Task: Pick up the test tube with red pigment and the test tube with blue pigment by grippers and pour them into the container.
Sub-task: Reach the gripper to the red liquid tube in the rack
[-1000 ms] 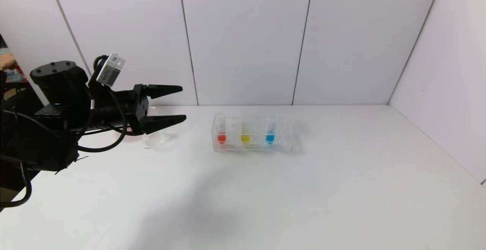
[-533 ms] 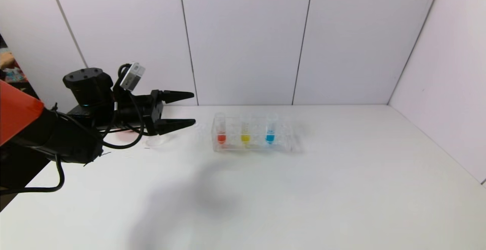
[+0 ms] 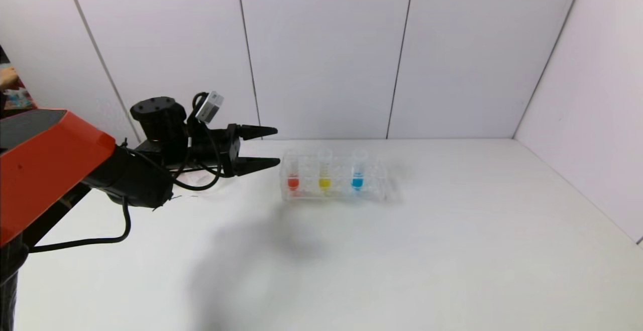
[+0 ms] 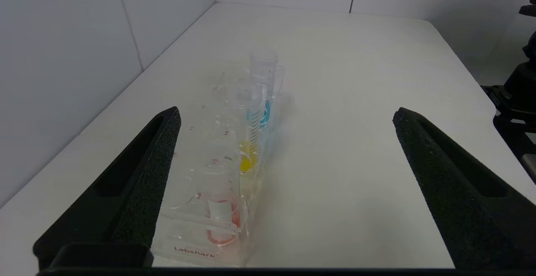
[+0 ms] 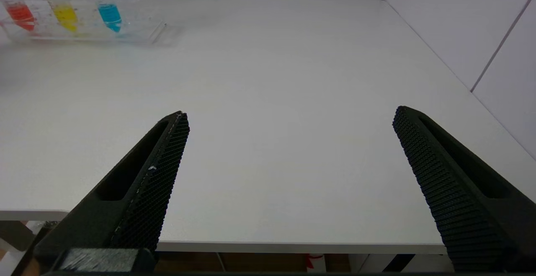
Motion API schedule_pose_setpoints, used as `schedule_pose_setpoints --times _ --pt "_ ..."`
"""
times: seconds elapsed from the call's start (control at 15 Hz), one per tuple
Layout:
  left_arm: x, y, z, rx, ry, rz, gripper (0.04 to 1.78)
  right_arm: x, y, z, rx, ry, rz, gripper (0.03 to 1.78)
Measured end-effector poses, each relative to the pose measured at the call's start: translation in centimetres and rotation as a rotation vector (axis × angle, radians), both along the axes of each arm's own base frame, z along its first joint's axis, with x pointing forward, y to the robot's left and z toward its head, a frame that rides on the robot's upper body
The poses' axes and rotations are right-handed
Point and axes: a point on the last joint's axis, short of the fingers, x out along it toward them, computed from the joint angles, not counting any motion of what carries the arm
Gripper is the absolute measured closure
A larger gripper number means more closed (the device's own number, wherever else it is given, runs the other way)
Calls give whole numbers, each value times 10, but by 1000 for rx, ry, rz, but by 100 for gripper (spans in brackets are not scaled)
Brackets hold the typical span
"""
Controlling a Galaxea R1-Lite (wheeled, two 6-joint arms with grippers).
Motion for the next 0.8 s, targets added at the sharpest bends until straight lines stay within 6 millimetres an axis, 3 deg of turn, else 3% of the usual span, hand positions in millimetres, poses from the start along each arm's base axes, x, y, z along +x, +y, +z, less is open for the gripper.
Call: schedule_pose_setpoints --times 0.8 --pt "25 -21 -37 2 69 -14 5 0 0 0 0 0 0 4"
